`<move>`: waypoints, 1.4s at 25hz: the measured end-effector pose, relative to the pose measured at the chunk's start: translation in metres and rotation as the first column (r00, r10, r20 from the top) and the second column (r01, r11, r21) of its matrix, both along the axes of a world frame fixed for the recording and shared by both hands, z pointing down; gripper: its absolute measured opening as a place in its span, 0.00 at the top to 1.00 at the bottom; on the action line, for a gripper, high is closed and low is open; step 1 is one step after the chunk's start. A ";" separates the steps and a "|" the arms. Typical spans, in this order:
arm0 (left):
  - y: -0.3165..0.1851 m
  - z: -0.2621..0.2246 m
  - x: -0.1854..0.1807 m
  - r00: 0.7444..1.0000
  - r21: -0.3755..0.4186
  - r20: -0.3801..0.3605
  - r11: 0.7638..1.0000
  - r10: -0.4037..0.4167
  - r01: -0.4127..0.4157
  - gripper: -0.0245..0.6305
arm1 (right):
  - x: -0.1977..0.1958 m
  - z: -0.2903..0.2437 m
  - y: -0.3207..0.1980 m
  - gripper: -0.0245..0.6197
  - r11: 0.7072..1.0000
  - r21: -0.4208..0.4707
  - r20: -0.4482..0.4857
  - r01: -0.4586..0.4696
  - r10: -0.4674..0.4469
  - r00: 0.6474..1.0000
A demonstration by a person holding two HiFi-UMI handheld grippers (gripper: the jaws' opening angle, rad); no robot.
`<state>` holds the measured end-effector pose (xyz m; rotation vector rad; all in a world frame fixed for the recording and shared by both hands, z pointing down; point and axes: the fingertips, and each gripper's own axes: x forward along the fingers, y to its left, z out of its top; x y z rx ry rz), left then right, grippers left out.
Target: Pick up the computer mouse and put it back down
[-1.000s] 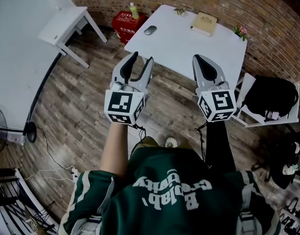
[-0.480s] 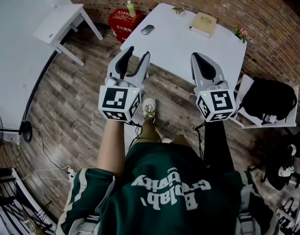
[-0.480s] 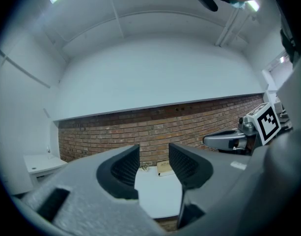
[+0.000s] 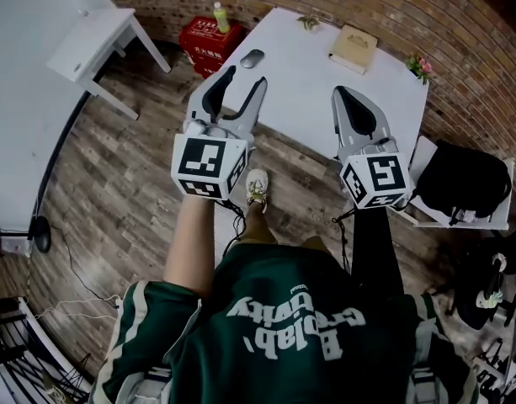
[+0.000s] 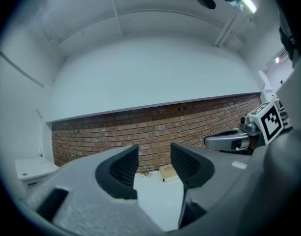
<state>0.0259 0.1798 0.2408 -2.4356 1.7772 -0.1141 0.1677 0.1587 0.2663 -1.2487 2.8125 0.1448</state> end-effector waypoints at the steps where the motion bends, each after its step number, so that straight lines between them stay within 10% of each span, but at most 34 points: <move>1: -0.009 0.000 -0.003 1.000 -0.002 0.003 1.000 0.005 -0.005 0.63 | -0.003 0.000 -0.007 0.94 1.000 0.001 -0.001 -0.003 0.003 1.000; 35: -0.308 0.013 -0.134 0.982 -0.133 0.031 0.974 0.188 -0.182 0.55 | -0.150 -0.023 -0.278 0.94 0.992 0.013 -0.030 -0.123 0.123 0.992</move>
